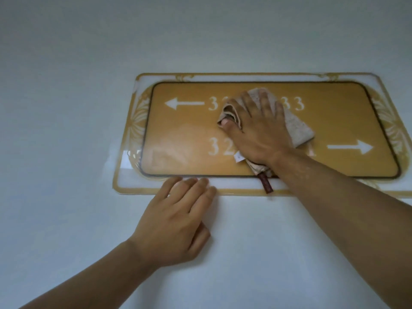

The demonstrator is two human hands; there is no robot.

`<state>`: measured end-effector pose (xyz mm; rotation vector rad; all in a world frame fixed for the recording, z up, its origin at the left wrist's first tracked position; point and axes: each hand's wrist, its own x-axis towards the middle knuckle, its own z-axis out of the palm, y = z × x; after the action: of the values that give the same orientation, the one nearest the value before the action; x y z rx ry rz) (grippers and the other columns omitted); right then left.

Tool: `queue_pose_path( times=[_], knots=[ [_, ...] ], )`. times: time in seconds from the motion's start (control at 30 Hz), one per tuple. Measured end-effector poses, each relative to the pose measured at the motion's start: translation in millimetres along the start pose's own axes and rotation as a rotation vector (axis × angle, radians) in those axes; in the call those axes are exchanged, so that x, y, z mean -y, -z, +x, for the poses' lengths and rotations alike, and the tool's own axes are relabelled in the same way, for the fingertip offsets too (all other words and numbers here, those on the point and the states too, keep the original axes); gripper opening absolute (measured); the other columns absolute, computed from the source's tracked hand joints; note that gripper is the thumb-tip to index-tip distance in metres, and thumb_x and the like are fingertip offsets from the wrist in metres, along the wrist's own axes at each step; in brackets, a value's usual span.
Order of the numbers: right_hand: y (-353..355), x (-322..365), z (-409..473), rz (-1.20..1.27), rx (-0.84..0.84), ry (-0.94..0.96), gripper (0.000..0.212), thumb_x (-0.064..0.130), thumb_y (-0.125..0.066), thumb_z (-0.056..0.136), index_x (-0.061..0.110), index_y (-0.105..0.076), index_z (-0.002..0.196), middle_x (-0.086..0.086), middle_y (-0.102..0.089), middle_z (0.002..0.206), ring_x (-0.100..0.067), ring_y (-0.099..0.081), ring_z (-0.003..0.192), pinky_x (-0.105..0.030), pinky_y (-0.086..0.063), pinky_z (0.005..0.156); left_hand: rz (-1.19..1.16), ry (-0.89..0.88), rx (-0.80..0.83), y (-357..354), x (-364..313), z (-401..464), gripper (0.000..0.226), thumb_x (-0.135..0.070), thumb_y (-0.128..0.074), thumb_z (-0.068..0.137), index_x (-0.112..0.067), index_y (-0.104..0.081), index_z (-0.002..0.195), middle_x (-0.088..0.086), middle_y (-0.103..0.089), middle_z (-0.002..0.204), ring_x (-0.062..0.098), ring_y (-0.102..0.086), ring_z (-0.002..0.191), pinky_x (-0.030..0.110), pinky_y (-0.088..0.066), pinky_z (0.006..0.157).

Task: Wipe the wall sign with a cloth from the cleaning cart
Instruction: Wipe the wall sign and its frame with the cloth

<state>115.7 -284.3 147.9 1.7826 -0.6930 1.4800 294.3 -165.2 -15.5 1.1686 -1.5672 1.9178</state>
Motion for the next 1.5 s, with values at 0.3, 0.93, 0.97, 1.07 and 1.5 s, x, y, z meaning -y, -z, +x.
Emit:
queue_pose_path(
  times=[0.3, 0.93, 0.97, 1.07, 1.5],
  knots=[
    [5.2, 5.3, 113.1, 0.032, -0.04, -0.033, 0.083, 0.077, -0.009, 0.084, 0.036, -0.023, 0.155, 0.006, -0.012, 0.167, -0.032, -0.001, 0.153, -0.06, 0.002, 0.118, -0.157, 0.567, -0.086, 12.9, 93.1, -26.6, 0.074, -0.043, -0.04, 0.084, -0.002, -0.046, 0.144, 0.017, -0.04, 0.153, 0.034, -0.038, 0.142, 0.054, -0.034, 0.114],
    [4.3, 18.0, 165.2, 0.032, -0.054, -0.021, 0.083, 0.076, -0.011, 0.083, 0.037, -0.015, 0.156, 0.001, -0.008, 0.168, -0.037, 0.006, 0.152, -0.063, 0.001, 0.117, -0.19, 0.68, -0.211, 1.3, 102.1, -32.2, 0.07, -0.044, -0.036, 0.082, -0.013, -0.049, 0.143, 0.001, -0.043, 0.154, 0.015, -0.035, 0.145, 0.041, -0.029, 0.119],
    [4.4, 19.1, 162.3, 0.037, -0.044, -0.024, 0.083, 0.077, -0.011, 0.083, 0.037, -0.014, 0.157, 0.001, -0.007, 0.168, -0.037, 0.008, 0.152, -0.062, 0.002, 0.117, -0.189, 0.682, -0.206, 1.5, 102.0, -32.2, 0.07, -0.043, -0.036, 0.082, -0.012, -0.05, 0.143, 0.003, -0.044, 0.153, 0.017, -0.035, 0.145, 0.043, -0.029, 0.119],
    [4.9, 23.5, 152.0, 0.05, -0.029, -0.042, 0.085, 0.077, -0.011, 0.084, 0.036, -0.012, 0.158, 0.002, -0.006, 0.168, -0.036, 0.009, 0.153, -0.062, 0.004, 0.117, -0.196, 0.682, -0.201, 2.2, 101.7, -30.5, 0.071, -0.042, -0.036, 0.082, -0.008, -0.049, 0.143, 0.008, -0.044, 0.153, 0.02, -0.035, 0.145, 0.049, -0.029, 0.119],
    [-0.3, 56.6, 80.1, 0.025, -0.005, -0.142, 0.077, 0.072, -0.009, 0.09, 0.036, -0.008, 0.159, 0.007, 0.001, 0.168, -0.028, 0.014, 0.153, -0.055, 0.01, 0.12, -0.196, 0.645, -0.157, -0.2, 105.5, -35.0, 0.072, -0.04, -0.038, 0.082, -0.003, -0.045, 0.144, 0.017, -0.04, 0.155, 0.029, -0.029, 0.147, 0.045, -0.017, 0.123]
  ],
)
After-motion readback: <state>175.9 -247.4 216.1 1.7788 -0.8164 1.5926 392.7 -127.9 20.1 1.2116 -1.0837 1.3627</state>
